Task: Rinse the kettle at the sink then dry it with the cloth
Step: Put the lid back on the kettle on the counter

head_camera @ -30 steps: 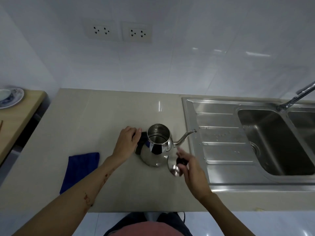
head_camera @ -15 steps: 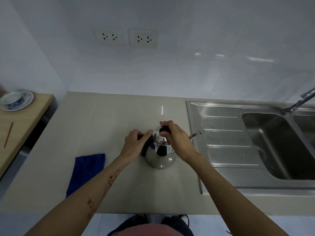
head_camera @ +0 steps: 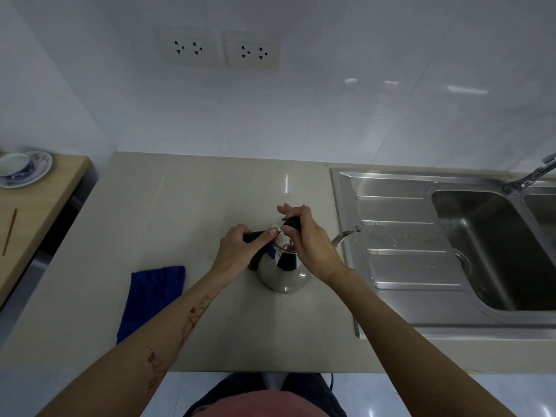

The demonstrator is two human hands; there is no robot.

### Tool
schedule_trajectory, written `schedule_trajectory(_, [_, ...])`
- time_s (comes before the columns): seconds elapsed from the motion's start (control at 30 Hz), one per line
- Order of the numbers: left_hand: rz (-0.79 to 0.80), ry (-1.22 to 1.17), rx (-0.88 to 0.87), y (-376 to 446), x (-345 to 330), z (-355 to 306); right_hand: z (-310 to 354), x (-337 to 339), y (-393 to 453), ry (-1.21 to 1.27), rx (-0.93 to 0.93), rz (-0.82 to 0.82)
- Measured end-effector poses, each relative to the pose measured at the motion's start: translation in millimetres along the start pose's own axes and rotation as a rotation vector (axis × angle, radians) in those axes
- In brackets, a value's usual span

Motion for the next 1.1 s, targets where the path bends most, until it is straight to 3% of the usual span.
schedule_trajectory(0.57, [-0.008,-0.009,0.007,-1,-1,-3,-8,-1,-1,-0.040,-0.023,-0.075])
schedule_trajectory(0.73, [-0.007,-0.024,0.012,-3,1,-4,-9,-2,-5,-0.038,0.006,0.042])
schedule_trajectory(1.1, [-0.030,-0.012,0.018,-1,0,2,-18,-6,-14,-0.100,0.046,-0.227])
Point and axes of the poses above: each hand's wrist, its own y-axis towards the middle knuckle, its own x-axis out of the back of the hand, z = x × y, the point moved 7 cm from there along y, towards the middle knuckle, and after that the axes turned 1 degree about y, right-handed, at the moved point
